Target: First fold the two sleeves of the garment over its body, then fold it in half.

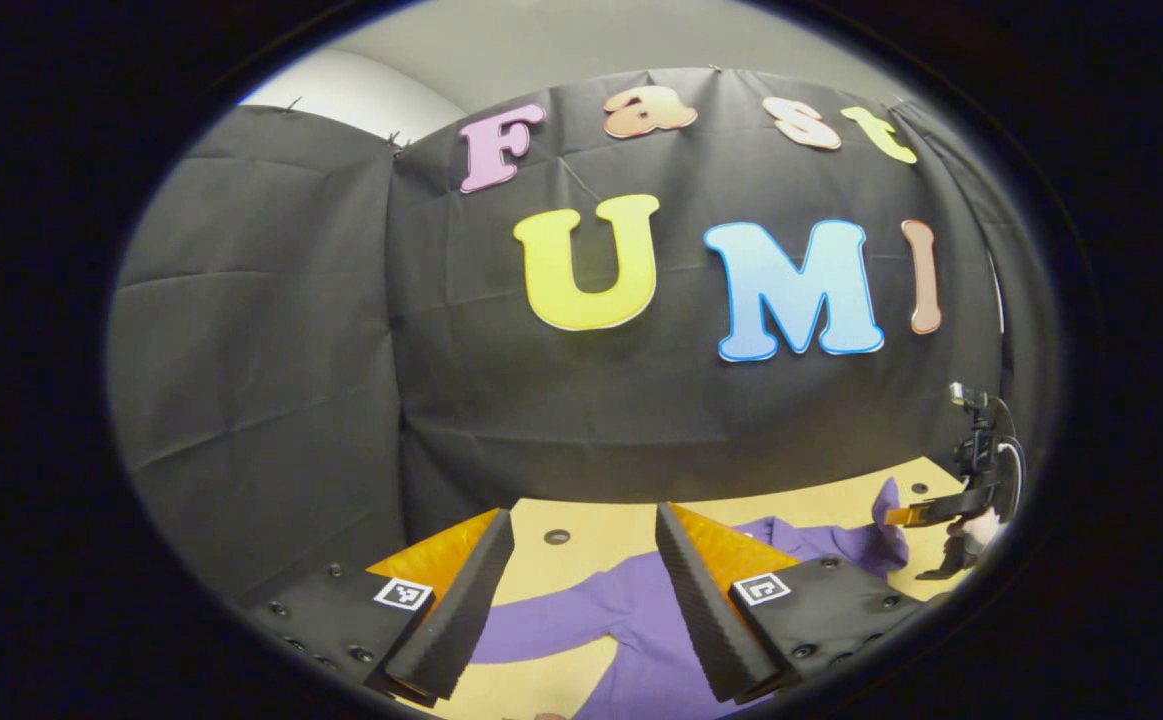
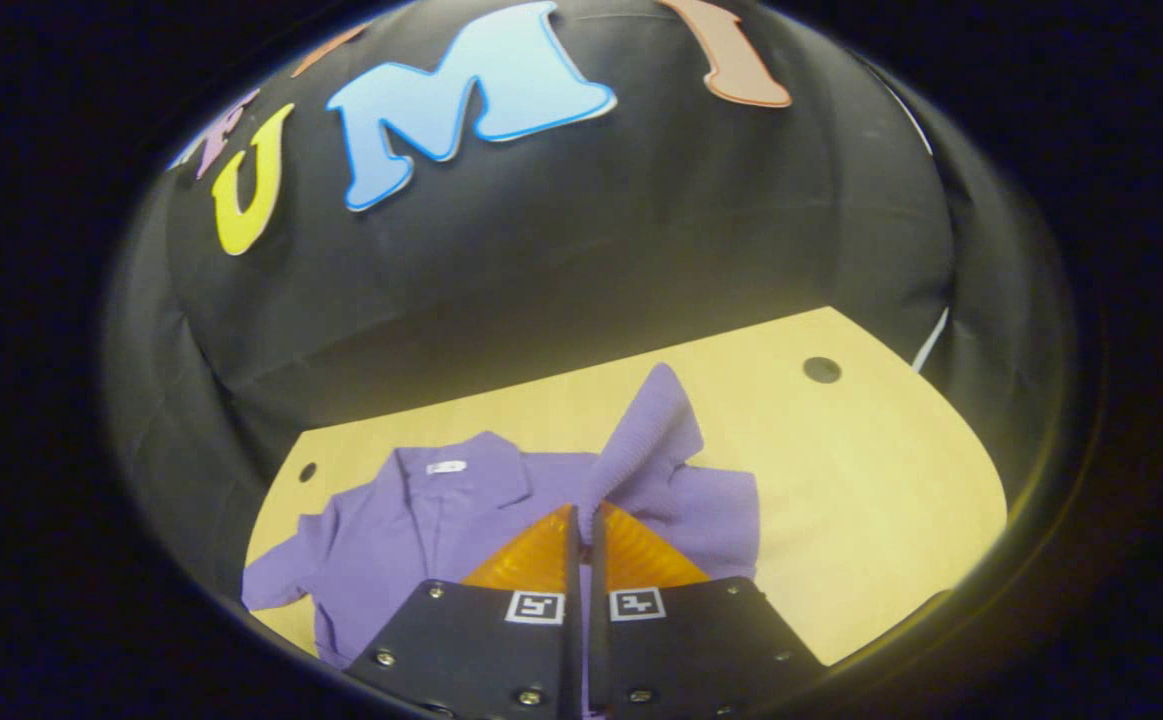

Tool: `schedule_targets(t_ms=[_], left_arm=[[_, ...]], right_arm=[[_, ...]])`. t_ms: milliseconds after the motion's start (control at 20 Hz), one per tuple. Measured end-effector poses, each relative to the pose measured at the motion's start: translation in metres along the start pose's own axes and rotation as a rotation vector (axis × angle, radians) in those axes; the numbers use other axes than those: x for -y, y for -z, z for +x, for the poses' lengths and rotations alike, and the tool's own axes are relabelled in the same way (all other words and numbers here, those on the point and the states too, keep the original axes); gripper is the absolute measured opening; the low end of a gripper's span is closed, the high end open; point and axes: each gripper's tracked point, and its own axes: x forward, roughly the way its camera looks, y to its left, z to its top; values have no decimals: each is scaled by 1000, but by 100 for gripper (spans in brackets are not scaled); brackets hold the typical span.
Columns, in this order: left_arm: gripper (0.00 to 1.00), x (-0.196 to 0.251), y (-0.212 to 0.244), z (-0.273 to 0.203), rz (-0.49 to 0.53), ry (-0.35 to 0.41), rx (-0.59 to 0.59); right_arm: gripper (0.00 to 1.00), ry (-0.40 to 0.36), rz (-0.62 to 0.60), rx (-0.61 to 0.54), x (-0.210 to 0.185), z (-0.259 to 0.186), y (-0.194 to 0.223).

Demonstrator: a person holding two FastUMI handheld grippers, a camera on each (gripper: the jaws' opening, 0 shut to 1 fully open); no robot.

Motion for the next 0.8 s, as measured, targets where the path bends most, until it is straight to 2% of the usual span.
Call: schedule_targets(t_ms=[300, 550, 800], left_arm=[[94, -46, 5, -4, -4, -36, -2], [94, -85, 15, -4, -6, -85, -10], [94, -118, 26, -11, -9, -140, -22]], right_arm=[[3, -143, -76, -18, -112, 3, 14], [3, -264, -162, -61, -204, 6, 41], [3, -344, -238, -118, -268, 12, 77]])
